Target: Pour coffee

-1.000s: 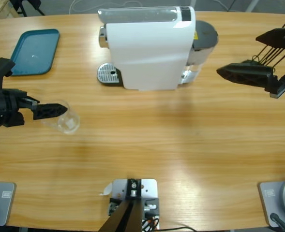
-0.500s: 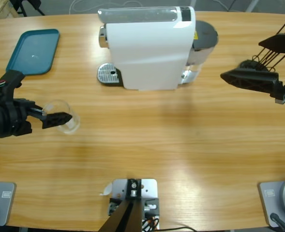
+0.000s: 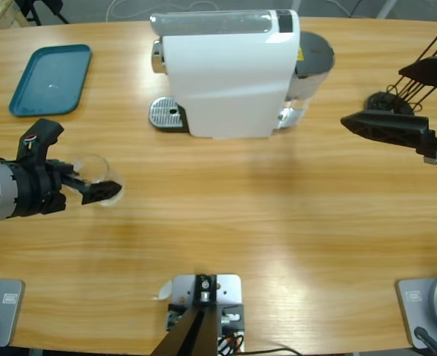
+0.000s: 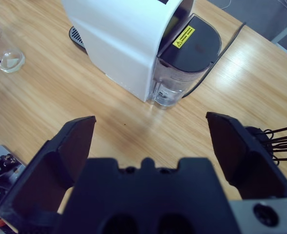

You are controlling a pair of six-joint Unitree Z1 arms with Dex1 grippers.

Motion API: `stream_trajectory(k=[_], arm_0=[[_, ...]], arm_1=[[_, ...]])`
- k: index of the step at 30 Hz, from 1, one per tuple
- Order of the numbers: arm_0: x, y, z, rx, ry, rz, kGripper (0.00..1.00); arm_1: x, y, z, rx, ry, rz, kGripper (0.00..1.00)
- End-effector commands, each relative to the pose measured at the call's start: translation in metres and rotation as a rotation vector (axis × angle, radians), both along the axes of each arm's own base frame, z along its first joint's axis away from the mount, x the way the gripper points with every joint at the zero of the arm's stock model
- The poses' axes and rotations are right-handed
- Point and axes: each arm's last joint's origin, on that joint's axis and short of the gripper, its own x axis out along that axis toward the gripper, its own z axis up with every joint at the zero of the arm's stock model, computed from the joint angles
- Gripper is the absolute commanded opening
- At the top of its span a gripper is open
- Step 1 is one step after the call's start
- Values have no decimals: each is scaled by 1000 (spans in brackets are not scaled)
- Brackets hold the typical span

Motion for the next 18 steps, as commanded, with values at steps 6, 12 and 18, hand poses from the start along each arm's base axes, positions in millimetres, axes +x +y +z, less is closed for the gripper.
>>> stream_trajectory(k=[6,12,18], arm_0=[[1,-2,-18,63,6,15,315],[1,2,5,1,-116,-39,310],[21,7,45,-117,-188,-237,311]], arm_1=[[-5,-8,-11,-10,39,7,982],[-5,-7,-14,-10,38,5,982],[-6,-9,-20,-7,35,4,982]])
